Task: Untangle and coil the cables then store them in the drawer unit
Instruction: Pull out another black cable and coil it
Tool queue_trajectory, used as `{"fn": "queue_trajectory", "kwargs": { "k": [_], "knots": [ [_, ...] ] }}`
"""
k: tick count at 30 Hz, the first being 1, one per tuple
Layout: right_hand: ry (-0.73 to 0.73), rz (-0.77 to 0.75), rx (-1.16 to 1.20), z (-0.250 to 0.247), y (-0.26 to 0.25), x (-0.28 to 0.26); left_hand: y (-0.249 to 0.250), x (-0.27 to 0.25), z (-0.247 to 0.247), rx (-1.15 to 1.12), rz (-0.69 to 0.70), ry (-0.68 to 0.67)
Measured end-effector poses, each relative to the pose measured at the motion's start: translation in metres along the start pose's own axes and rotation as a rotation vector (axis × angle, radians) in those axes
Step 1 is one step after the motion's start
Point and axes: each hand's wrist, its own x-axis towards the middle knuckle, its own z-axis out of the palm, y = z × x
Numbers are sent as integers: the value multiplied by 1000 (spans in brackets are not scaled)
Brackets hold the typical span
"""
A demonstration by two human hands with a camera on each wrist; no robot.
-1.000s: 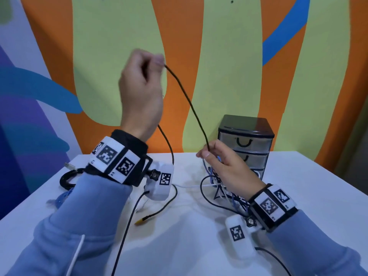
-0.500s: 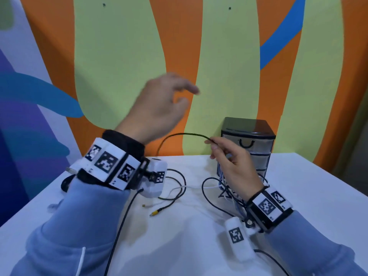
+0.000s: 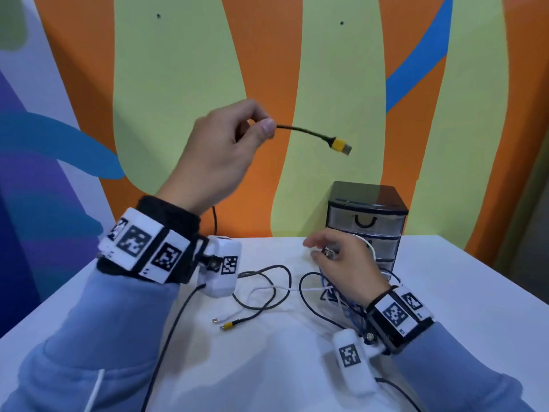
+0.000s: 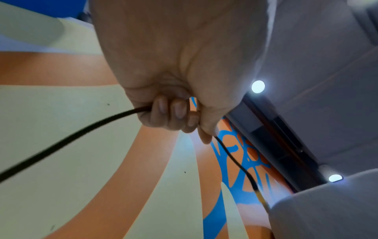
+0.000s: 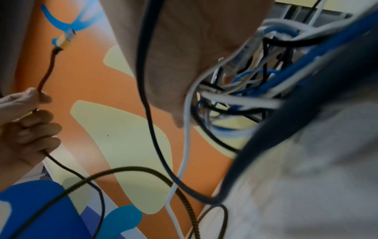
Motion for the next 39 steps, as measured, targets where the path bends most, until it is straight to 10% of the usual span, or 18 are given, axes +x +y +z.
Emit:
{"fn": "queue_trajectory", "kwargs": {
  "k": [8,13,25,33,39],
  "knots": [
    [100,-27,382,-41,-52,16,-3,-9,-15,-174,-23,-342],
    [-296,6,538,-55,-127,40,4,-13,-2,-153,-7,-454],
    [-189,-10,597,-65,-115,71,-36,-6,-31,-458,-200,-142],
    [-466,15,778,-46,-129,69,-26,-4,-5,-292,-67,-13],
    [-368,50,967,-51,-128,72,-35,-7,10,-95,-206,-42]
  ]
}}
